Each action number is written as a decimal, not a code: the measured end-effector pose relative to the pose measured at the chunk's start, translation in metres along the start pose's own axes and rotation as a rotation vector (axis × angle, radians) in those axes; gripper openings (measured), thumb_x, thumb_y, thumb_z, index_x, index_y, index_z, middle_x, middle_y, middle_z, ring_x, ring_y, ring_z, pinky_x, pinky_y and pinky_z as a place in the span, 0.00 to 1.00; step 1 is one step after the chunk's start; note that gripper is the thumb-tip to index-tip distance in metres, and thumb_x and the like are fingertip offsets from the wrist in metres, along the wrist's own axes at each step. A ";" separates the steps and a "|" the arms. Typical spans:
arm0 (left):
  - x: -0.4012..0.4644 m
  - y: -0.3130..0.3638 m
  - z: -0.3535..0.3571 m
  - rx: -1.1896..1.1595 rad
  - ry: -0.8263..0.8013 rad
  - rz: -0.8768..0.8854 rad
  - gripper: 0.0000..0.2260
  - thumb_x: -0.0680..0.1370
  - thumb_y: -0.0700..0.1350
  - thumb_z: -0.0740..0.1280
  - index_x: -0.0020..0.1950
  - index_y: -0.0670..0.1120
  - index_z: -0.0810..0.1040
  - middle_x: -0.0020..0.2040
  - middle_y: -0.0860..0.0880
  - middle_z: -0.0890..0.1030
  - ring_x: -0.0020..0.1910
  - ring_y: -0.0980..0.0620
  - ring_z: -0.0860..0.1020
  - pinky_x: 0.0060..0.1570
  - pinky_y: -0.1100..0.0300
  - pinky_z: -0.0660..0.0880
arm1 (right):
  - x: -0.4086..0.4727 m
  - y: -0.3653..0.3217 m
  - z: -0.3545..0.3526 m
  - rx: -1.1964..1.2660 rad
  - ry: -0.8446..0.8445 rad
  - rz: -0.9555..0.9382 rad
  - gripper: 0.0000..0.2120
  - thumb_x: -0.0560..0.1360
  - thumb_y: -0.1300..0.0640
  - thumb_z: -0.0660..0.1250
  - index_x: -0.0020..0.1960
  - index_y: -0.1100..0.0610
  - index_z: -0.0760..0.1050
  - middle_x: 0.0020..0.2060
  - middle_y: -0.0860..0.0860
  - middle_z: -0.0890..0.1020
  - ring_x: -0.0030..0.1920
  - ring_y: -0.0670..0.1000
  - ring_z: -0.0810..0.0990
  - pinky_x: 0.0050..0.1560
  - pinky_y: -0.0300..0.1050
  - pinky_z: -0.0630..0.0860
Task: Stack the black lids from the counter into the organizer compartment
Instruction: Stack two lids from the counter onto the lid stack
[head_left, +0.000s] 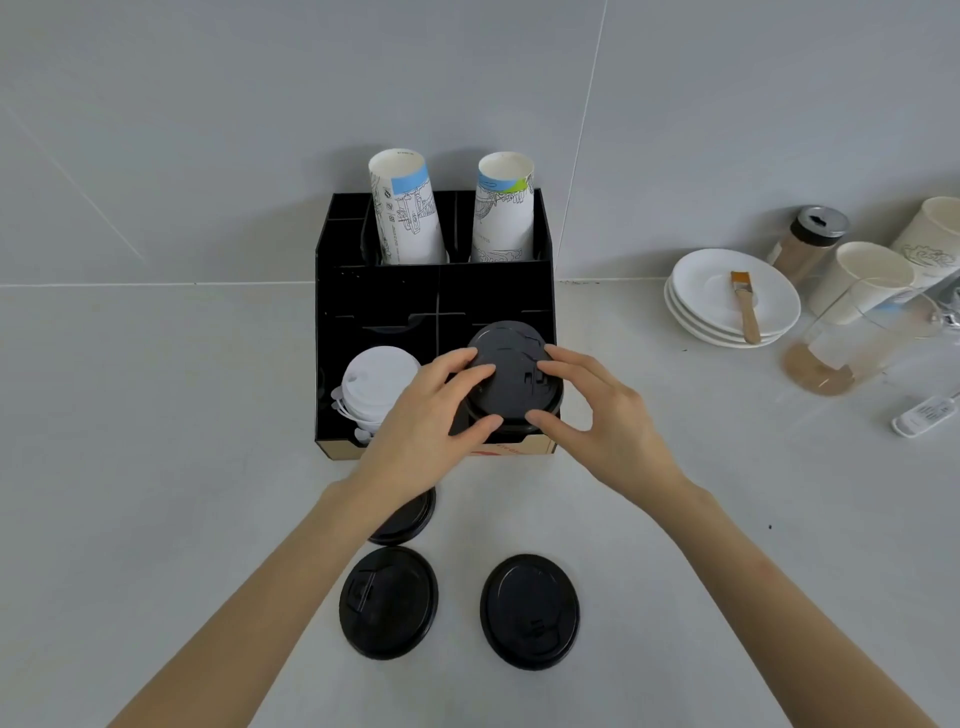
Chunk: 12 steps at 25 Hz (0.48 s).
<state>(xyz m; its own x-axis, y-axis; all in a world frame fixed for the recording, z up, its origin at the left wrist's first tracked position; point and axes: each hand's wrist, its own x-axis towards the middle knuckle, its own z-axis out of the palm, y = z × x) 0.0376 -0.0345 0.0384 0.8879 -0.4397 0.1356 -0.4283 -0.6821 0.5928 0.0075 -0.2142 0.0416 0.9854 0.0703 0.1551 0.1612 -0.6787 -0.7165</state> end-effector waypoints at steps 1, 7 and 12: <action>0.007 -0.002 -0.002 -0.003 0.010 -0.008 0.22 0.74 0.46 0.66 0.66 0.46 0.66 0.70 0.47 0.65 0.70 0.51 0.62 0.65 0.65 0.56 | 0.008 0.001 -0.001 -0.005 -0.001 0.004 0.21 0.70 0.55 0.69 0.62 0.55 0.69 0.66 0.49 0.71 0.64 0.48 0.70 0.60 0.29 0.59; 0.040 -0.016 0.001 0.009 0.016 -0.048 0.21 0.73 0.47 0.66 0.65 0.46 0.67 0.70 0.46 0.66 0.69 0.49 0.64 0.64 0.61 0.59 | 0.043 0.012 -0.001 -0.052 -0.042 0.022 0.21 0.71 0.55 0.67 0.63 0.56 0.68 0.67 0.50 0.69 0.66 0.49 0.69 0.59 0.28 0.57; 0.051 -0.027 0.011 0.038 -0.011 -0.068 0.21 0.74 0.47 0.66 0.65 0.46 0.67 0.70 0.47 0.66 0.69 0.49 0.64 0.63 0.63 0.58 | 0.054 0.022 0.007 -0.079 -0.071 0.051 0.21 0.71 0.55 0.67 0.63 0.57 0.68 0.67 0.52 0.69 0.65 0.52 0.70 0.61 0.37 0.62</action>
<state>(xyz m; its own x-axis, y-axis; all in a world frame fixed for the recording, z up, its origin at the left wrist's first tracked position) 0.0925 -0.0445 0.0200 0.9134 -0.3976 0.0871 -0.3730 -0.7320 0.5701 0.0644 -0.2206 0.0295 0.9941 0.0835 0.0694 0.1085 -0.7381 -0.6659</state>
